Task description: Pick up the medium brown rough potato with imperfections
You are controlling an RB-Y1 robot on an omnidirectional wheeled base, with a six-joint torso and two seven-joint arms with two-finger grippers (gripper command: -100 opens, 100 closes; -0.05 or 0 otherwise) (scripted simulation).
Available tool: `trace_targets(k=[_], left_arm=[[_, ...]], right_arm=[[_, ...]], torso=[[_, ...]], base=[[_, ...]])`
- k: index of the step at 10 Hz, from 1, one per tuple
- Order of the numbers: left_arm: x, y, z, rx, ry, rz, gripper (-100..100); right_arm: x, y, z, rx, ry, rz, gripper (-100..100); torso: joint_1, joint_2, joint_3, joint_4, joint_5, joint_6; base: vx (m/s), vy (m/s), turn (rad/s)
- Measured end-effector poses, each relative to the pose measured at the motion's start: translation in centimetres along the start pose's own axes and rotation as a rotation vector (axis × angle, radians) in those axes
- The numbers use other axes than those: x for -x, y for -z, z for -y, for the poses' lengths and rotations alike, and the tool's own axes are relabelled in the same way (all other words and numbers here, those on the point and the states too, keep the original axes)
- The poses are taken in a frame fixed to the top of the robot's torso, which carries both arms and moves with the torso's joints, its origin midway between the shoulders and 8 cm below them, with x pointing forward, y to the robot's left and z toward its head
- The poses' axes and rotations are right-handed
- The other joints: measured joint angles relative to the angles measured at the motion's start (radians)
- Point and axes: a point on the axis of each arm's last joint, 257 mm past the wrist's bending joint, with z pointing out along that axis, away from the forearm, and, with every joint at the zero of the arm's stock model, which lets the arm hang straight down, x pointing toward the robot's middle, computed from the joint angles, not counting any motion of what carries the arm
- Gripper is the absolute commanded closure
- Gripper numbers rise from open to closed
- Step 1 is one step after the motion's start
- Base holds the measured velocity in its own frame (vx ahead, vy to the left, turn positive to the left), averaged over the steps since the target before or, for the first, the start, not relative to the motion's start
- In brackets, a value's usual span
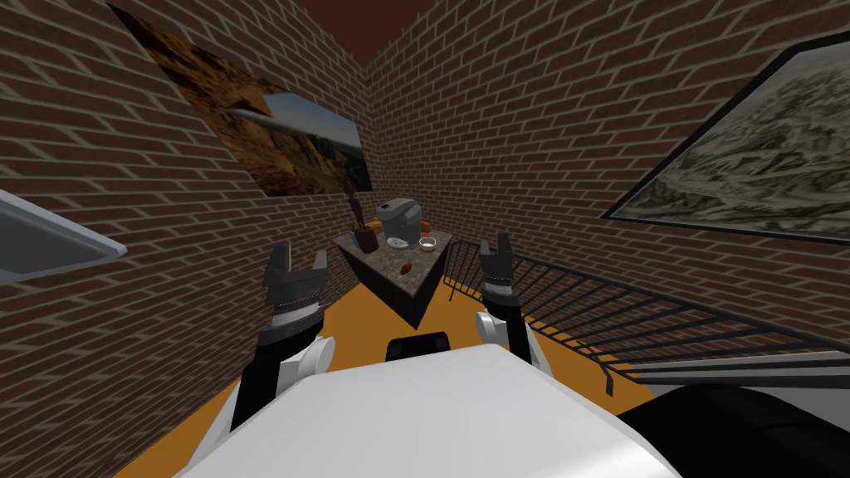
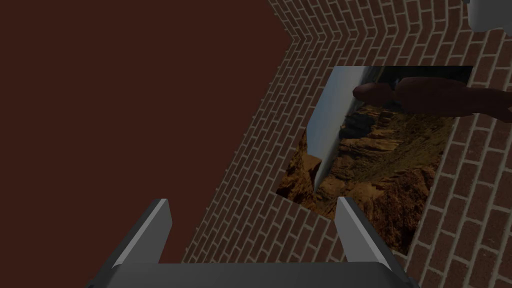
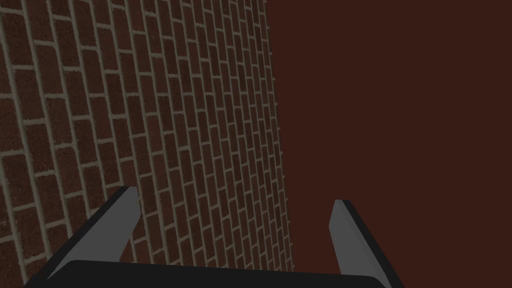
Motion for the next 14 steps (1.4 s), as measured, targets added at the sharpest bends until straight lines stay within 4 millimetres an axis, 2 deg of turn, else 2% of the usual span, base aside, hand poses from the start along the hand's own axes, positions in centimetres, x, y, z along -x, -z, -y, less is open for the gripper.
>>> trace_targets(k=[4,14], left_arm=[[-1.0,-0.6,-3.0,0.083,-0.016,-0.068,-100],[-1.3,-0.9,-10.5,0.308,-0.023,-0.101,-100]], right_arm=[[0.0,0.0,0.0,0.000,0.000,0.000,0],[0.0,0.0,0.0,0.000,0.000,0.000,0]], torso=[[0.001,0.005,0.003,0.001,0.000,0.000],[0.000,0.005,0.003,0.001,0.000,0.000]], base=[[-0.071,0.009,0.026],[-0.074,0.001,0.027]])
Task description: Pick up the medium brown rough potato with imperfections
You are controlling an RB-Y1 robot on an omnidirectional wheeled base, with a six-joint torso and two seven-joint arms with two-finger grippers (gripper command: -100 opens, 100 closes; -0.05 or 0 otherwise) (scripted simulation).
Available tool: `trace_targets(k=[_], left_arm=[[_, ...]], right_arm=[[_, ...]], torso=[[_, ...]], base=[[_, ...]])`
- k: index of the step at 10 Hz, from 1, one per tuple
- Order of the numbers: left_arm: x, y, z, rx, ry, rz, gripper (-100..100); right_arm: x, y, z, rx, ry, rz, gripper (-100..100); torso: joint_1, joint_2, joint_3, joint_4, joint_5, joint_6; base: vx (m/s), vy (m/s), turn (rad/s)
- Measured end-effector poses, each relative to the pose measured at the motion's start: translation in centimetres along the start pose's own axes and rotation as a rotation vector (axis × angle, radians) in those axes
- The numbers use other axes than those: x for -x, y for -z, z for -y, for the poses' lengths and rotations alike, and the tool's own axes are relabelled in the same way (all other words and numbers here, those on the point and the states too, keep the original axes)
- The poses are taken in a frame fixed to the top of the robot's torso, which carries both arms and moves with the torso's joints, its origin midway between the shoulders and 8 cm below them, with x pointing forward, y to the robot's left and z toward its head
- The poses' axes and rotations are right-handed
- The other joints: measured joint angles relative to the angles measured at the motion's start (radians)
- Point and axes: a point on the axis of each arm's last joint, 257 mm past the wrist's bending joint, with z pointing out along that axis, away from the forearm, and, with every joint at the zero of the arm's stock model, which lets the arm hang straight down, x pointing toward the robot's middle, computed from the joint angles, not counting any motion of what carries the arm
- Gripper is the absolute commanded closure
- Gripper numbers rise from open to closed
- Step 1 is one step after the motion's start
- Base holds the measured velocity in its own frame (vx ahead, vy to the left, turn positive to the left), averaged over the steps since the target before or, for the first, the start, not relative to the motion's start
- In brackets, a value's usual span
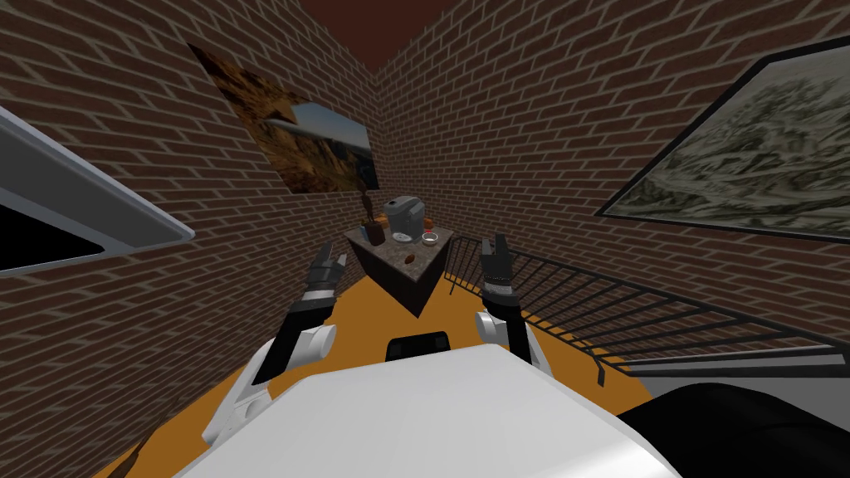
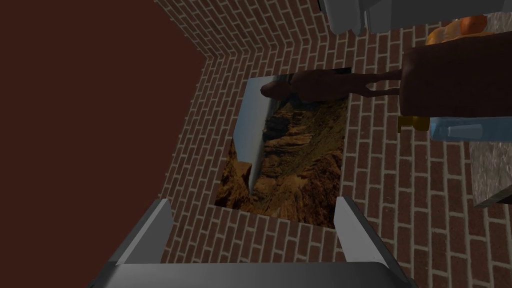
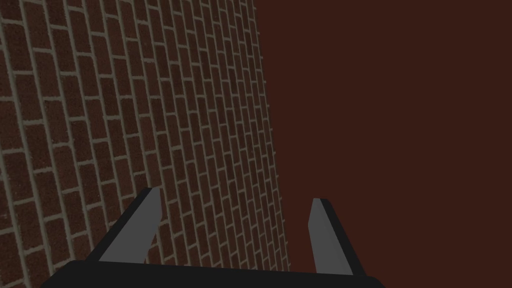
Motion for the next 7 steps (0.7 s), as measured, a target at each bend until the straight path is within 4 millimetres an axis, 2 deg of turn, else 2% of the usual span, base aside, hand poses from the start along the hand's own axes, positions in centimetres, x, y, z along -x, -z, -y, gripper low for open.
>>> trace_targets(k=[7], left_arm=[[0.2,-1.4,-5.4,0.176,0.026,0.007,-100]], right_arm=[[0.0,0.0,0.0,0.000,0.000,0.000,0]], torso=[[0.000,0.000,0.000,0.000,0.000,0.000]], base=[[-0.076,-0.003,0.025]])
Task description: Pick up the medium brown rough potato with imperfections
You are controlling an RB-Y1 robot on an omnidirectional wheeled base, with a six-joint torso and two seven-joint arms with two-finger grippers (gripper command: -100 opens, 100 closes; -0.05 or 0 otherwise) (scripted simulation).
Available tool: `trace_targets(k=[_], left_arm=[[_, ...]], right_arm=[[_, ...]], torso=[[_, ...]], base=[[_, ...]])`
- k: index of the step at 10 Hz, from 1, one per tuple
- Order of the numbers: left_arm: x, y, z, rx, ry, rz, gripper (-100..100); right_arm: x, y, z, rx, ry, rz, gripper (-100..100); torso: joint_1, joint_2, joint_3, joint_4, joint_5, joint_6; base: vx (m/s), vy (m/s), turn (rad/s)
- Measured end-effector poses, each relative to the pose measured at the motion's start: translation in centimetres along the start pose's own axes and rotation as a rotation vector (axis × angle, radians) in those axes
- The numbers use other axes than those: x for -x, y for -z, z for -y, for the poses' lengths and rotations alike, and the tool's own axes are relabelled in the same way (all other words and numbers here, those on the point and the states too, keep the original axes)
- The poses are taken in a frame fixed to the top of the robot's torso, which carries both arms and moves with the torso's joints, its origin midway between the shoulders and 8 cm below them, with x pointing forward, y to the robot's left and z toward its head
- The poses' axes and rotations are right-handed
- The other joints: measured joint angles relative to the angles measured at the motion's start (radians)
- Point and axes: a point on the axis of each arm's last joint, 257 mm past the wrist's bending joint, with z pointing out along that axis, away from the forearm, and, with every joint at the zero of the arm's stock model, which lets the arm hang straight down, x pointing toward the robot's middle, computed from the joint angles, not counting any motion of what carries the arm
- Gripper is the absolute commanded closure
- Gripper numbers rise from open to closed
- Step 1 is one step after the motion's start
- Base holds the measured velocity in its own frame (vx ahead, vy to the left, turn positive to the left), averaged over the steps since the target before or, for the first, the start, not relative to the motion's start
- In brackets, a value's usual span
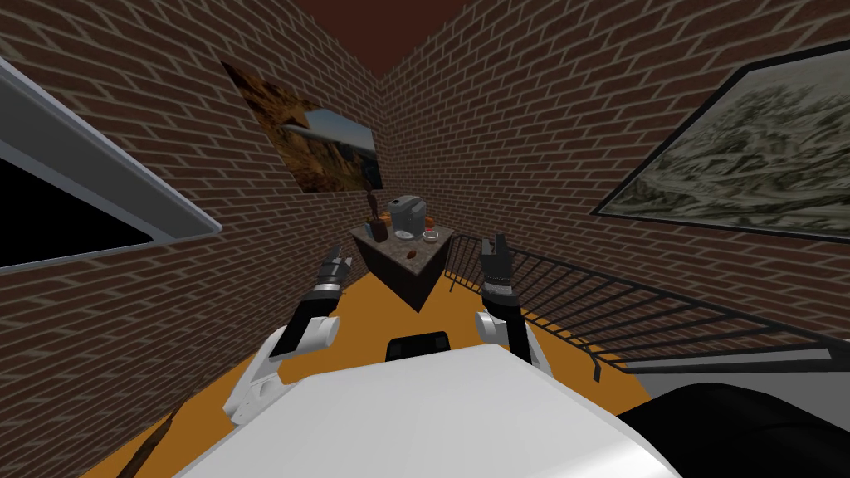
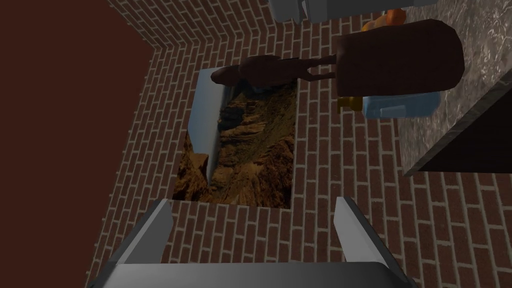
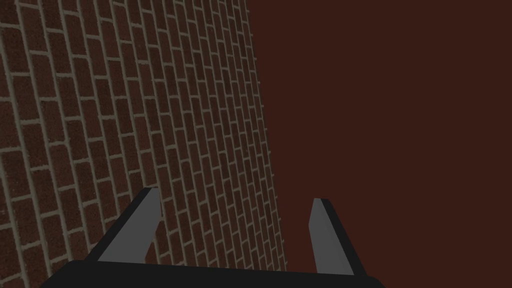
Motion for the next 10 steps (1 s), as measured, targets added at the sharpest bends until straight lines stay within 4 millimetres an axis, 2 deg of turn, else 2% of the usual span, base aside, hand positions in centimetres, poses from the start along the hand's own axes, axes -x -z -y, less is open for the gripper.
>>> trace_targets(k=[10], left_arm=[[0.2,-2.6,-5.8,0.218,0.060,0.026,-100]], right_arm=[[0.0,0.0,0.0,0.000,0.000,0.000,0]], torso=[[-0.002,-0.003,-0.001,0.000,0.000,0.000]], base=[[-0.049,-0.012,0.016]])
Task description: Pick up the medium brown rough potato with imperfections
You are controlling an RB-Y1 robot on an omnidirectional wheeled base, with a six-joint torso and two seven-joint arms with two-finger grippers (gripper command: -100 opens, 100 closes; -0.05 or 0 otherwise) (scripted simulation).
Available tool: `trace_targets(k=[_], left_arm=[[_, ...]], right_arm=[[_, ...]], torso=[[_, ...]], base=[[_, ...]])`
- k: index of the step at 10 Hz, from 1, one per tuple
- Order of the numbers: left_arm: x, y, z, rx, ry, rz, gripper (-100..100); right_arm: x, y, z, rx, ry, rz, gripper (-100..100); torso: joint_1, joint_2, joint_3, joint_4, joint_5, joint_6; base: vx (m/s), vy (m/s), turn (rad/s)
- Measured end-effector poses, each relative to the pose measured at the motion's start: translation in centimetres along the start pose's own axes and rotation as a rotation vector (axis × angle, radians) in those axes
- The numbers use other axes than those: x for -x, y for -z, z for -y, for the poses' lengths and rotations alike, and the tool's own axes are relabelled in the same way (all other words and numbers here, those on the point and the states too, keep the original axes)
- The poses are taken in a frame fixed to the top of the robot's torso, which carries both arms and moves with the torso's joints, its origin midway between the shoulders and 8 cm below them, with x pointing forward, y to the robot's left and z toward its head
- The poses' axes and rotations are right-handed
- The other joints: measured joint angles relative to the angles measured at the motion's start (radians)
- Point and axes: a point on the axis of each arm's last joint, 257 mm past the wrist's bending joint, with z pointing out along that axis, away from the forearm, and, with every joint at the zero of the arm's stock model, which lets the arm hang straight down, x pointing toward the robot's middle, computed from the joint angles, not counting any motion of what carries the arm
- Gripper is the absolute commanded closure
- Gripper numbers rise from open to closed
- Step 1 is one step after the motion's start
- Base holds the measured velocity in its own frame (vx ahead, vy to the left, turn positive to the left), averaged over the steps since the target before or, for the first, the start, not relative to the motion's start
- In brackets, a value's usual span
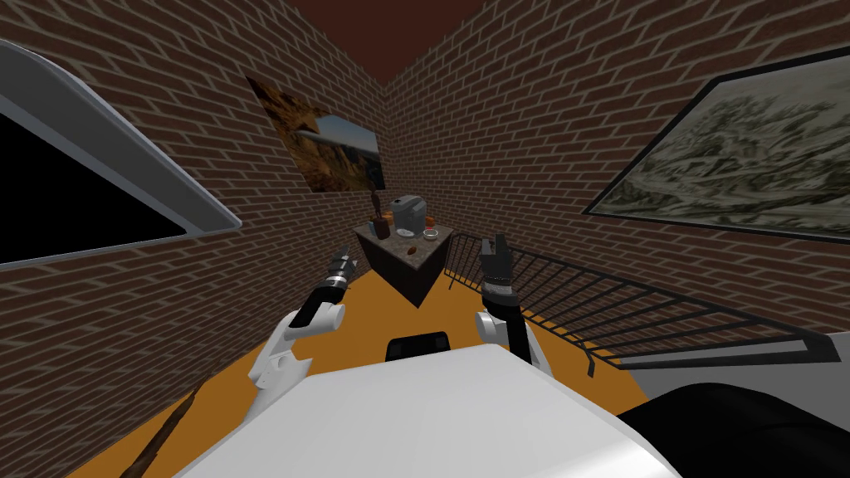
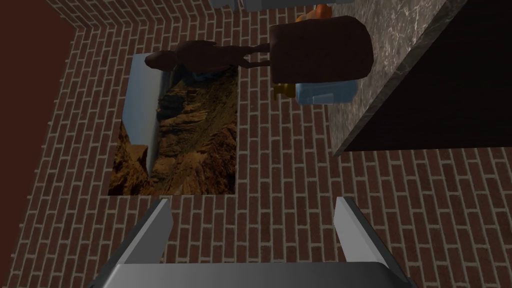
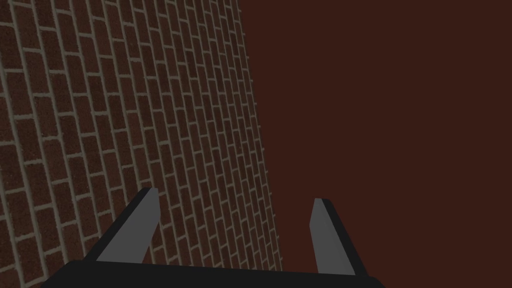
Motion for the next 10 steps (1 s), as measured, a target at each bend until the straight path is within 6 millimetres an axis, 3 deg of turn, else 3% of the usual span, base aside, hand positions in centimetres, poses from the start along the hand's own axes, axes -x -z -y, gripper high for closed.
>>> trace_targets(k=[10], left_arm=[[-0.4,-3.3,-4.6,0.218,0.100,0.031,-100]], right_arm=[[0.0,0.0,0.0,0.000,0.000,0.000,0]], torso=[[0.000,-0.003,-0.002,-0.001,0.000,0.000]], base=[[-0.017,-0.026,0.005]])
